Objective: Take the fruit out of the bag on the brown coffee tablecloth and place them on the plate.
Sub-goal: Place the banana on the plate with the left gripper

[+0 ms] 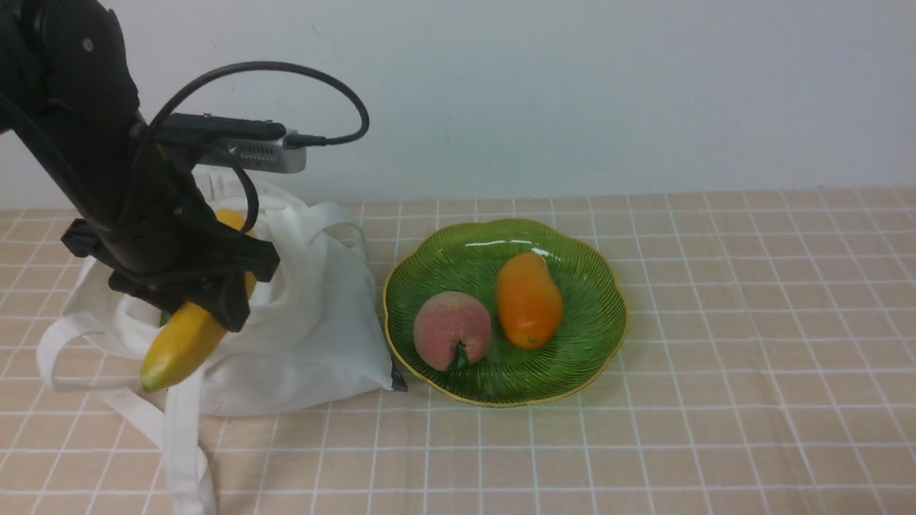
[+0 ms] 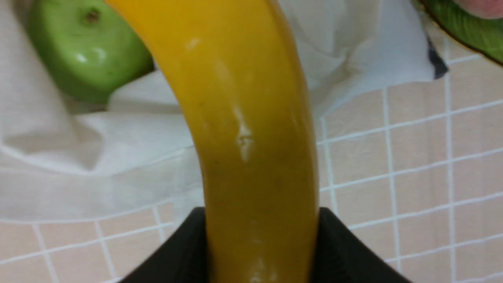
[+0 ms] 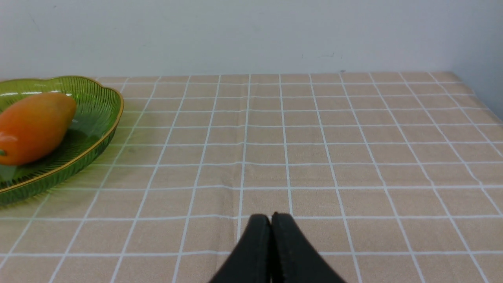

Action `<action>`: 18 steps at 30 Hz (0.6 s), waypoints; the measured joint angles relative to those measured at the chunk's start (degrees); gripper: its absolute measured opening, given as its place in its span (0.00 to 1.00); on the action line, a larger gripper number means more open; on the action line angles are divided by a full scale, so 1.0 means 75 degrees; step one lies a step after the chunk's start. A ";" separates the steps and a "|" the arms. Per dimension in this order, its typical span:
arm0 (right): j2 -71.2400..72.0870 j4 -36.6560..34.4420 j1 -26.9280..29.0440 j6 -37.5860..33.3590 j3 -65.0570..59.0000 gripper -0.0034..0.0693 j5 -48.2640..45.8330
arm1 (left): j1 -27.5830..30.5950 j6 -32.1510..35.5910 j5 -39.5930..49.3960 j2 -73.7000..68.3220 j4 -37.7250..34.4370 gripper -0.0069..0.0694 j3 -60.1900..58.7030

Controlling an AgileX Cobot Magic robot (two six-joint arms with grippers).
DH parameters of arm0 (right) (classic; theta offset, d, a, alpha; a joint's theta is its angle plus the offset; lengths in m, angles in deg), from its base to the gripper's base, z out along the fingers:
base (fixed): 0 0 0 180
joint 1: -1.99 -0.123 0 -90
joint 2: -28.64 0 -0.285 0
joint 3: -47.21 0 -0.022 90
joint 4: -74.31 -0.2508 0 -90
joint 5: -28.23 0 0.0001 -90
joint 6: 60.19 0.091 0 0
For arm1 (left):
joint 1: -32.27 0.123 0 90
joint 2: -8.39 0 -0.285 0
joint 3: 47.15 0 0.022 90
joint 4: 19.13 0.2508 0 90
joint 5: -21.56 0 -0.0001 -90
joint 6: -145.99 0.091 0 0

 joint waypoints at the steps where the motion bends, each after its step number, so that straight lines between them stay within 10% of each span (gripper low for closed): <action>1: 0.0000 0.0000 0.0000 0.0000 0.0000 0.03 0.0000 | 0.0000 0.0014 0.0000 0.0001 -0.0206 0.46 0.0000; 18: 0.0000 0.0000 0.0000 0.0000 0.0000 0.03 0.0000 | -0.1686 0.1313 -0.1481 0.0174 -0.3484 0.46 0.0000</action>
